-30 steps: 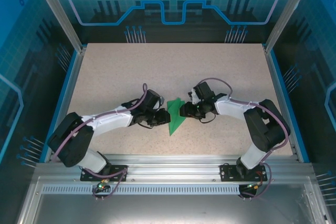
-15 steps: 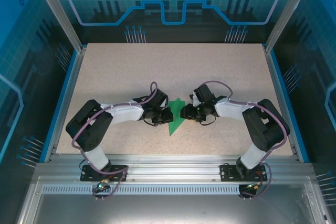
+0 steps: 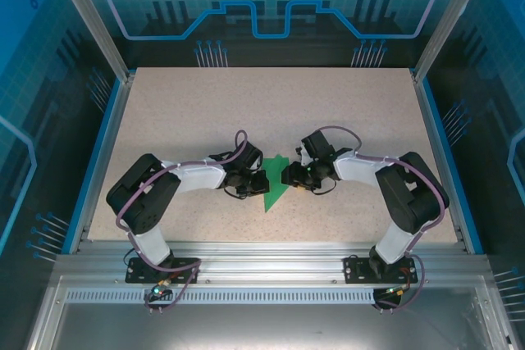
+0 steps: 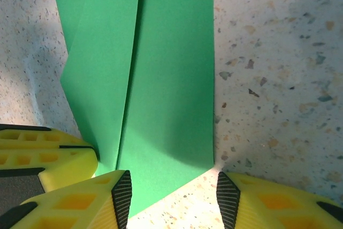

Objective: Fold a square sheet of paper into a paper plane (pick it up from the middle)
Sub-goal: Turn over the paper at the center of the table.

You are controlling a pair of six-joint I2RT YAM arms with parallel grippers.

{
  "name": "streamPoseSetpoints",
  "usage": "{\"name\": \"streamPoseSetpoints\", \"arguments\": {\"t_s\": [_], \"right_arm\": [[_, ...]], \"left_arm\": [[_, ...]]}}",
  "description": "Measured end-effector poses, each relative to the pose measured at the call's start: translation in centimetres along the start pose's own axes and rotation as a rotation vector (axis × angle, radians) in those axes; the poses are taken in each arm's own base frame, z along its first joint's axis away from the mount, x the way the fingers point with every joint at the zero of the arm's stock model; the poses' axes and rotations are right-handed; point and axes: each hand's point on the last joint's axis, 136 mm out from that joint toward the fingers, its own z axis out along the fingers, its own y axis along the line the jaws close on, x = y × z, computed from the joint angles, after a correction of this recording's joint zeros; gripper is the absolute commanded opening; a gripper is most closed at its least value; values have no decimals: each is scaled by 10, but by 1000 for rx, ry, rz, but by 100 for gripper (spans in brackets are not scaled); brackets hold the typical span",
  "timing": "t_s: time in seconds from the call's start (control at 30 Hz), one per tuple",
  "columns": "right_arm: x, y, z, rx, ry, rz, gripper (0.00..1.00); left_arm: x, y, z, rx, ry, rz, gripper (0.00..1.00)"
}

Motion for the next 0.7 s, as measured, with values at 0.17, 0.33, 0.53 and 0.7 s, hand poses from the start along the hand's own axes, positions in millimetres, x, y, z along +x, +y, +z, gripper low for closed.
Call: {"name": "streamPoseSetpoints", "arguments": {"t_s": [0.17,0.33,0.53,0.7], "right_arm": [[0,0,0,-5,9,18,48],[0,0,0,-11,11,37,47],[-1,1,0,-19,11,59,45],[-8,2,-1,-13,-20,48,45]], "left_arm": [[0,0,0,1,0,0,13],[0,0,0,2,-1,0,13],[0,-1,0,7,0,1,13],[1,-1,1,12,-1,2,13]]}}
